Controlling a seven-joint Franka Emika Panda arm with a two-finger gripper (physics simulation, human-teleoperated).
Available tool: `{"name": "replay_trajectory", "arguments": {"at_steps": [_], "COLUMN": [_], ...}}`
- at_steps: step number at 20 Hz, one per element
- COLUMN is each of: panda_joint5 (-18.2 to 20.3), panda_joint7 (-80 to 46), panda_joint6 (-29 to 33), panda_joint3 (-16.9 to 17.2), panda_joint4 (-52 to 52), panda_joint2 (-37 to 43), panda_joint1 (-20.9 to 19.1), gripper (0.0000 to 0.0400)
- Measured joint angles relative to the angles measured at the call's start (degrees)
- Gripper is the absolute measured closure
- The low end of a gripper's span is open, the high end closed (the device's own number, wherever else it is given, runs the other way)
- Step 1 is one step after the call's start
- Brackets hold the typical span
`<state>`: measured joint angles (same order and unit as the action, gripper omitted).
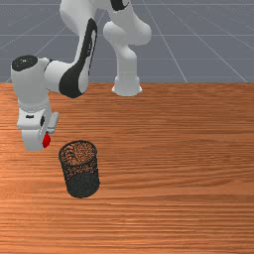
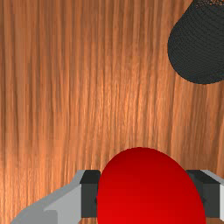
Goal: Put the ball into the container
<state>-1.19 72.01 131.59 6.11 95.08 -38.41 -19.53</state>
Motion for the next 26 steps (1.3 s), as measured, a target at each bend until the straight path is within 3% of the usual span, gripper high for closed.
{"name": "replay_trajectory", "arguments": {"at_steps": [1, 12, 16, 20, 22, 26], "panda_joint5": [0.8, 1.5, -1.5, -1.5, -1.5, -1.5], "panda_joint7": [-0.9, -1.1, -5.4, -5.9, -6.4, -6.2], "panda_joint6": [1.4, -5.5, -10.2, -7.4, 0.2, 0.1], "panda_joint3": [0.0, -0.4, 0.3, 0.2, 0.3, 0.4], "panda_joint4": [1.3, 0.9, -1.0, -1.9, 3.1, 2.8], "panda_joint2": [1.2, 6.2, 5.1, 0.2, 1.2, 0.8], "panda_joint1": [-0.1, 0.2, 3.7, 3.9, 4.1, 3.9], "gripper": [0.0121, 0.0121, 0.012, 0.012, 0.0121, 0.0121]}}
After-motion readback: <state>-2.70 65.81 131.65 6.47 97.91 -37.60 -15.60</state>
